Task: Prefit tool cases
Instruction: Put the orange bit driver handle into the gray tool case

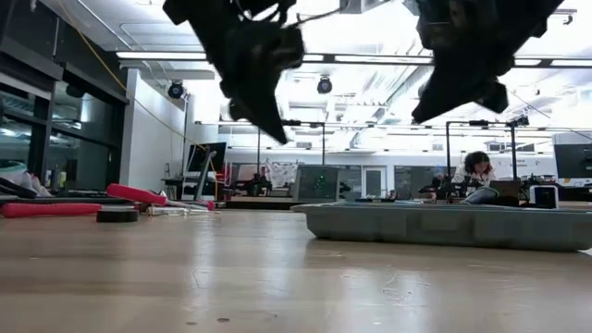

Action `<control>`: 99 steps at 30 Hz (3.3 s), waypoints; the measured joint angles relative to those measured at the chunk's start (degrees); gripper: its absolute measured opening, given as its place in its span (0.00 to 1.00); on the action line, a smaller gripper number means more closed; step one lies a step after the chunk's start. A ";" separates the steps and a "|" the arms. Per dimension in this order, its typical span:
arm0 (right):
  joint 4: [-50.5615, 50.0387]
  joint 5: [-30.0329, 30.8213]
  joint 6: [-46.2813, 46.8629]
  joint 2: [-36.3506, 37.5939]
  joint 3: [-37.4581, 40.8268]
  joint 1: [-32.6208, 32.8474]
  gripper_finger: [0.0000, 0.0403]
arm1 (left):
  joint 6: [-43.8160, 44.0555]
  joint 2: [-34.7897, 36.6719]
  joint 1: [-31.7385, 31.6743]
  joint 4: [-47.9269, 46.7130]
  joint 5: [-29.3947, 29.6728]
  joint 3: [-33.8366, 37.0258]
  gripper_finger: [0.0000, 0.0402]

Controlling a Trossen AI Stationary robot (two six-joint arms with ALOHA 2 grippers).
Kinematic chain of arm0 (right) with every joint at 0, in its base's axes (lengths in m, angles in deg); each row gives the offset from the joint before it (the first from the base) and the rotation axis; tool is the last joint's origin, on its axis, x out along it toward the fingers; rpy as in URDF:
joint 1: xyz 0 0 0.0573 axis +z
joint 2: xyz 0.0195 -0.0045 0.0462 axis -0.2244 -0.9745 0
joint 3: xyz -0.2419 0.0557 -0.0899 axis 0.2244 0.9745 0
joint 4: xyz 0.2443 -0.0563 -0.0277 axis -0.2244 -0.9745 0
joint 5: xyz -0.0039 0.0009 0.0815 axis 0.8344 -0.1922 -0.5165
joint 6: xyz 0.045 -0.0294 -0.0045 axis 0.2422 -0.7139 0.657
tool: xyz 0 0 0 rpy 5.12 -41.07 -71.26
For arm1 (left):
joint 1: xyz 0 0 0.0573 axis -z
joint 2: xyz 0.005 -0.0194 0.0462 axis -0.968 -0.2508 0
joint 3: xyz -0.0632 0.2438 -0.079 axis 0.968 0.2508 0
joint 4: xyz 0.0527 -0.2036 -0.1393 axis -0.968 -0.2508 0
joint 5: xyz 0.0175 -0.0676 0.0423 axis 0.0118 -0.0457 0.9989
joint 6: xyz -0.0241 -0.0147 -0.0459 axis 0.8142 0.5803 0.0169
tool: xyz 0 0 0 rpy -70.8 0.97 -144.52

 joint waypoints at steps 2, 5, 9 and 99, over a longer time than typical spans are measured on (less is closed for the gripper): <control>-3.03 1.80 1.50 0.64 0.00 0.93 0.00 | -1.51 1.05 -2.05 -3.23 -0.27 0.02 0.00; -7.02 2.74 4.05 0.69 -0.02 2.30 0.00 | -3.99 2.29 -6.23 -7.20 -1.63 -0.03 0.01; -10.19 2.94 8.63 0.69 -0.02 4.80 0.00 | -6.70 2.49 -13.49 -12.40 -1.87 0.00 0.04; -28.63 14.81 32.15 0.63 -0.02 15.68 0.00 | -8.65 -4.65 3.64 1.92 -19.88 -0.54 0.16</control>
